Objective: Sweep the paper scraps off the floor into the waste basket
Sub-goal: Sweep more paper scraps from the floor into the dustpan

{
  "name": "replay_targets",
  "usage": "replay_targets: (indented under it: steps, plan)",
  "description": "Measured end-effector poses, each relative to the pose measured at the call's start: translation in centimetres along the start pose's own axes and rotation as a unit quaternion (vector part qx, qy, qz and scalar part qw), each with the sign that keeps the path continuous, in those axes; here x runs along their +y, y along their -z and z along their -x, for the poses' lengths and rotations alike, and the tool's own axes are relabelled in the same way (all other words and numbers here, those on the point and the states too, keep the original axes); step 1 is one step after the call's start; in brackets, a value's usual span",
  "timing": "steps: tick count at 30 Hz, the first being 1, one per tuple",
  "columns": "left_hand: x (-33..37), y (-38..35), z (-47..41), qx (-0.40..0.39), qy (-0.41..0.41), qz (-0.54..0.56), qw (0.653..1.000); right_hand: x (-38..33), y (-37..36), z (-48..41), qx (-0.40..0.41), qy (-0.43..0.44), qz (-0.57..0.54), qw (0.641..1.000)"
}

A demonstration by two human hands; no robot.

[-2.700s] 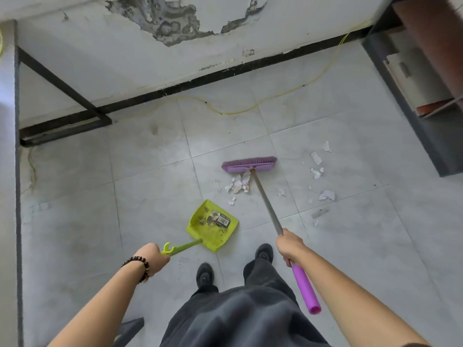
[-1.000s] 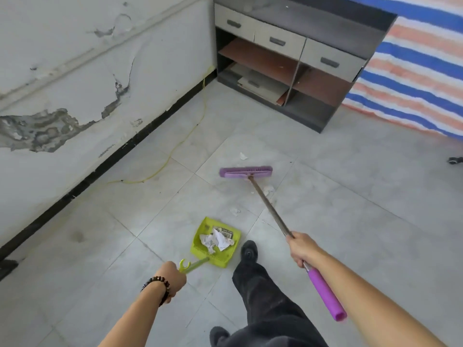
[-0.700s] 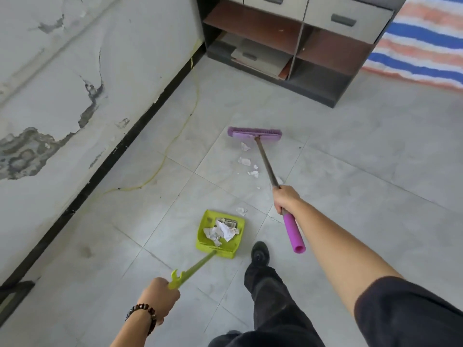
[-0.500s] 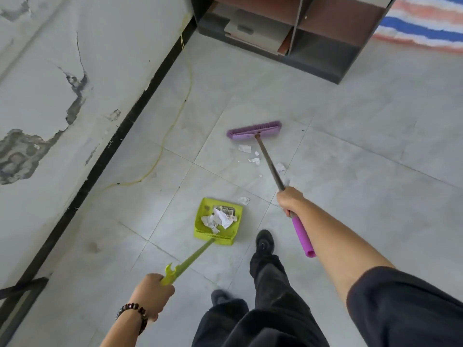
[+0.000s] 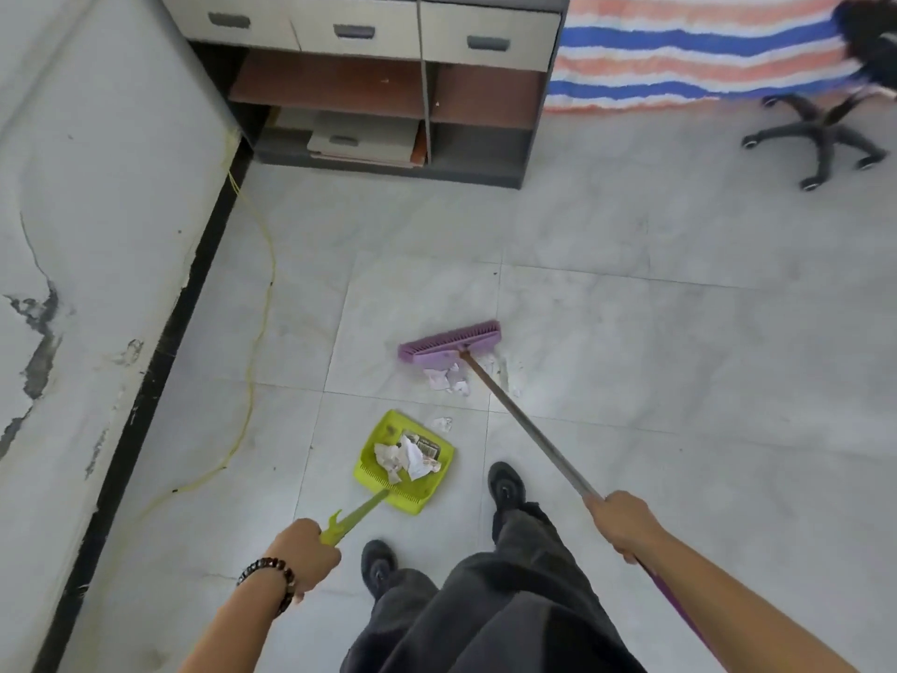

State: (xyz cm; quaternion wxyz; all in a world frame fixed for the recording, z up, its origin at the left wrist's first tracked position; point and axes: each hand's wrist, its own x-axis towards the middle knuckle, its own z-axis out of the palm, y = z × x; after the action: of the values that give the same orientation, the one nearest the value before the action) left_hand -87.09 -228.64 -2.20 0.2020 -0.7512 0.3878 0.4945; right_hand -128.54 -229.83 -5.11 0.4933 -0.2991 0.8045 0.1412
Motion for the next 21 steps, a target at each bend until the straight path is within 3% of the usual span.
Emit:
replay_targets:
  steps: [6, 10, 14, 18, 21]
  plan:
    - [-1.7, 1.9, -1.5, 0.095, -0.071, -0.101, 0.988, -5.2, -4.3, 1.5, 0.026, -0.003, -0.099, 0.995]
    - [-2.1, 2.3, -2.0, 0.103, -0.089, -0.122, 0.983, -10.3, -5.1, 0.0, 0.020, -0.026, -0.115, 0.993]
    - [-2.7, 2.1, -2.5, 0.108, -0.091, -0.109, 0.984, -12.4, -6.5, -0.6, -0.051, 0.014, -0.067, 0.996]
    - [-1.5, 2.0, -2.2, 0.109, -0.088, -0.093, 0.986, -10.0, -10.7, 1.9, -0.133, -0.091, -0.011, 0.987]
    - [-0.7, 2.2, -2.2, 0.115, -0.089, -0.111, 0.983, -6.7, -12.3, 5.4, -0.171, -0.124, -0.165, 0.963]
